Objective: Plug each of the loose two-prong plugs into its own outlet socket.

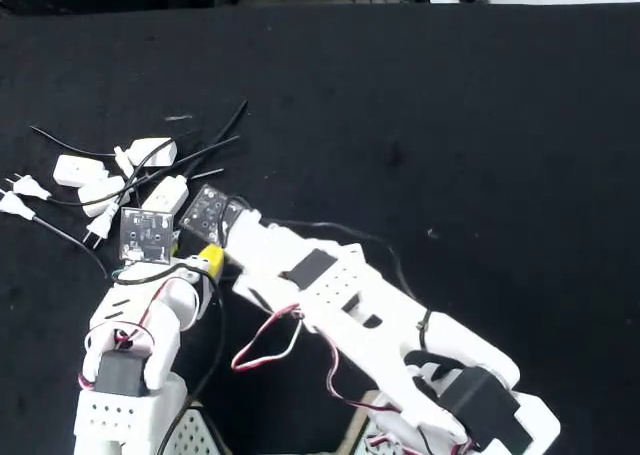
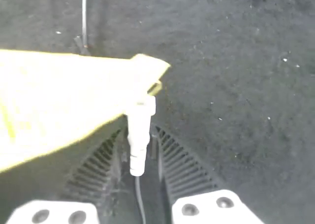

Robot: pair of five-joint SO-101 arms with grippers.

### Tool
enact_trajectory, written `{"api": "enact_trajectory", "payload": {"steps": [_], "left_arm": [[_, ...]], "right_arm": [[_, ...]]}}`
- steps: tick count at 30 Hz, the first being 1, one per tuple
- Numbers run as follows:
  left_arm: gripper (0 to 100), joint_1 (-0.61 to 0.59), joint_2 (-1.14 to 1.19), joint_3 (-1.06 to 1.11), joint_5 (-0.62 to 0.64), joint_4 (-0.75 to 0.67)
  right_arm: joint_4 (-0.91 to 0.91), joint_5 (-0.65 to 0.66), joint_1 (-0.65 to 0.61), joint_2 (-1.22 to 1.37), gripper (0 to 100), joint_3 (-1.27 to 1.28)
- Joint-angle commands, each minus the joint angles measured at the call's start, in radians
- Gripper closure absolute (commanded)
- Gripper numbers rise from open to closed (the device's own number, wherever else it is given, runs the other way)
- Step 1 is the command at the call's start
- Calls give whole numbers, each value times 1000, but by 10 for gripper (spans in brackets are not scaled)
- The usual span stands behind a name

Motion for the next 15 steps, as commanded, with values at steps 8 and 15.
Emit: {"api": "enact_trajectory", "payload": {"steps": [8,15], "left_arm": [[788,13,-6,-21,3,-9],[788,8,-5,-19,3,-9]], "right_arm": [[-18,-31,-21,-97,988,8],[-21,-64,-23,-337,988,125]]}}
